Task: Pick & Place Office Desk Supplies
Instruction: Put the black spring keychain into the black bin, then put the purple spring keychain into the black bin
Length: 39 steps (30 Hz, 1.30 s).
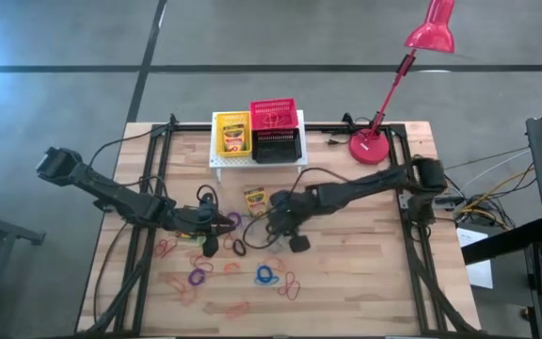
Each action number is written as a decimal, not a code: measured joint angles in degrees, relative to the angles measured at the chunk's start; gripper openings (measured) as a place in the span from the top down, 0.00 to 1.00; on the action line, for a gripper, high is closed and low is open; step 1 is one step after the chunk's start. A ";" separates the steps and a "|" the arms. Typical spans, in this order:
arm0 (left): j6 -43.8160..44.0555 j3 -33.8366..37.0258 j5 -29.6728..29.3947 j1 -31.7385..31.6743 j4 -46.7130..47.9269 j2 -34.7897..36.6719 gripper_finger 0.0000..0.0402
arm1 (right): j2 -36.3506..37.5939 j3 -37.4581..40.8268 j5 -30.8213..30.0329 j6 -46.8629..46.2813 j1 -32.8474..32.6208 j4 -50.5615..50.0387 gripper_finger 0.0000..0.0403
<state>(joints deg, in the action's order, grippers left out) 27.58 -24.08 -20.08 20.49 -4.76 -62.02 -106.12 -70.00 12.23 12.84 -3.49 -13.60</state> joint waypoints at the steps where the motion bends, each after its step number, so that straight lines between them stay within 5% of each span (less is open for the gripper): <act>1: -0.07 0.00 0.00 0.04 0.02 0.00 0.76 | 2.17 0.00 -0.06 0.53 -0.19 0.21 0.95; 5: -0.60 0.00 -0.02 0.04 -0.06 0.00 0.76 | 10.54 -0.07 -2.08 2.15 -0.10 4.42 0.95; 11: -6.21 -0.39 0.00 0.04 -0.21 0.00 0.76 | 17.72 -0.38 -15.26 0.28 5.26 9.79 0.95; 24: -11.97 -1.95 0.03 0.04 -0.17 0.04 0.76 | 12.18 -4.54 -10.43 -12.95 21.52 4.45 0.92; 34: -11.14 -1.95 0.02 0.04 -0.15 0.04 0.76 | 10.99 -7.17 -10.88 -15.91 24.33 -4.71 0.64; 39: -11.24 -1.95 0.02 0.04 -0.14 0.04 0.76 | 13.09 -7.54 -10.89 -15.33 22.83 -4.52 0.59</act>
<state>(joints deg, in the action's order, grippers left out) 16.34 -26.02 -20.05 20.53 -4.91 -61.98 -93.03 -77.54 1.34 -2.49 19.34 -18.12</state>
